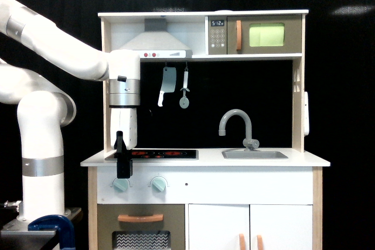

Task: Turn on the faucet

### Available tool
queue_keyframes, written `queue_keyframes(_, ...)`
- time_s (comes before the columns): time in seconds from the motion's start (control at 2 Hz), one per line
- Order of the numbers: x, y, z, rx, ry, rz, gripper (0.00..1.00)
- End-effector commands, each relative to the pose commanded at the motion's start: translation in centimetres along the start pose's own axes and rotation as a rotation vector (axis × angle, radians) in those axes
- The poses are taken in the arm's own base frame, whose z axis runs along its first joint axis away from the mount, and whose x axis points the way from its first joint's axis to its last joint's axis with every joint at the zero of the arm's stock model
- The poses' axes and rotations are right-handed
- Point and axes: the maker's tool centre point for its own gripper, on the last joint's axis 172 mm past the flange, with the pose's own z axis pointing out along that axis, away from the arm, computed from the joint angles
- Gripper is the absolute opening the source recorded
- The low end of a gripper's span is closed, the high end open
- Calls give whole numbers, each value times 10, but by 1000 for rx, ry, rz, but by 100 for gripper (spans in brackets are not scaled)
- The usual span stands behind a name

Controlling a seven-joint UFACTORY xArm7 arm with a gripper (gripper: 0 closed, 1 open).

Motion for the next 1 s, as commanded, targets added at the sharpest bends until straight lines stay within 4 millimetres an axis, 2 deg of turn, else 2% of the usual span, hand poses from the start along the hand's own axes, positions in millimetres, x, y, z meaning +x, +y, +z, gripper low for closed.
queue_keyframes(1.0, 2, -5, 1, -9, 0, -26, 0)
